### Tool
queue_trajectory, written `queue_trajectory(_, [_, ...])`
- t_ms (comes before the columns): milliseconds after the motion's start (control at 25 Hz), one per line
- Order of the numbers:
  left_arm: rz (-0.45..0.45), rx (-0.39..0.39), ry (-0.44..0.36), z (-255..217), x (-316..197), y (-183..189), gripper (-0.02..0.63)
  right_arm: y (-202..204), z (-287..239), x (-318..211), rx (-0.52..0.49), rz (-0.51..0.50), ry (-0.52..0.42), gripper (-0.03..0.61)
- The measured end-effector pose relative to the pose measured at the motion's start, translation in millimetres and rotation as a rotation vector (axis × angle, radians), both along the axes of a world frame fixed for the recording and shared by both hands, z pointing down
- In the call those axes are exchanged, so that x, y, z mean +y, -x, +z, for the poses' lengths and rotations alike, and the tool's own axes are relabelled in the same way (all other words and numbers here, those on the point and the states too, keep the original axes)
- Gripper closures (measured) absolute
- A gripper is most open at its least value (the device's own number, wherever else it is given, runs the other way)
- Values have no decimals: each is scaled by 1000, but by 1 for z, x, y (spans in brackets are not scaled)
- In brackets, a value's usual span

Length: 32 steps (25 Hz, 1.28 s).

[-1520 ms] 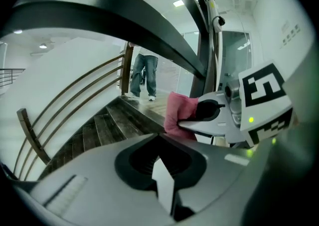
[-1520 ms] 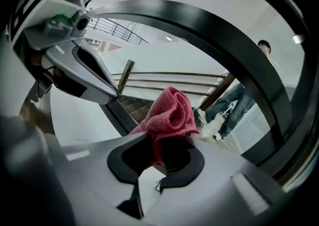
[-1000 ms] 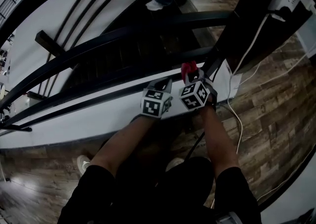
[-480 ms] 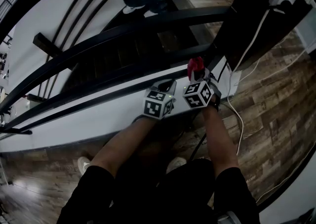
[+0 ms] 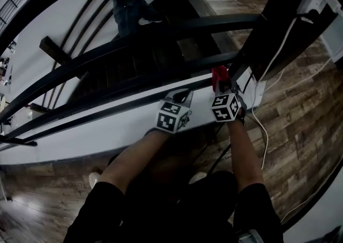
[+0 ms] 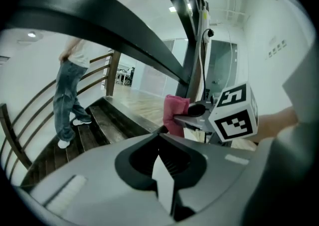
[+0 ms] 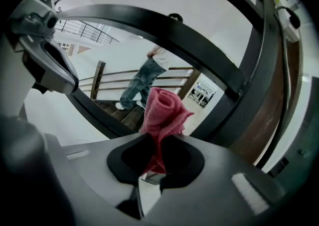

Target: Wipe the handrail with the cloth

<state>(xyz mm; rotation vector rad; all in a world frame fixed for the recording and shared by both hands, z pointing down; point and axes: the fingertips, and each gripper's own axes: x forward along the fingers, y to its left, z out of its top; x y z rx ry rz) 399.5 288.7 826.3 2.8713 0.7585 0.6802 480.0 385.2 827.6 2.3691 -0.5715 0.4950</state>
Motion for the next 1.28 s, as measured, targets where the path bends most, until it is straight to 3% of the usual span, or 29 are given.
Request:
queue_trajectory(280, [12,80,-81,-20,-54,37,615,48,-30,-55,77,-179,-64,538])
queue_trajectory(440, [-14,-30,-62,-48,-92,84,615,112,-54,-101,-4,-229,-130,538])
queue_trajectory(640, [30,-151,-125,-75,-123,146,615,194,-101,-149,-102,-252,-164,538])
queue_trajectory(800, [24,-234,-97,-145,-139,173,615,234,-171,-168,-225,-196,-261,538])
queue_trajectory(920, [92,-262,-68,-202,-134,196,615,265,-221,-168,-311,-137,-310,538])
queue_trajectory(1040, [168,-253,-27,-244,-124,212,615,281,-266,-156,-321,-77,-311,538])
queue_trajectory(1160, [237,-220,-50,-304,-121,210,615,281,-331,-152,-294,-4,-365,538])
queue_trajectory(1280, [245,-231,-46,-358,-128,218,615,299,-383,-155,-281,46,-380,538])
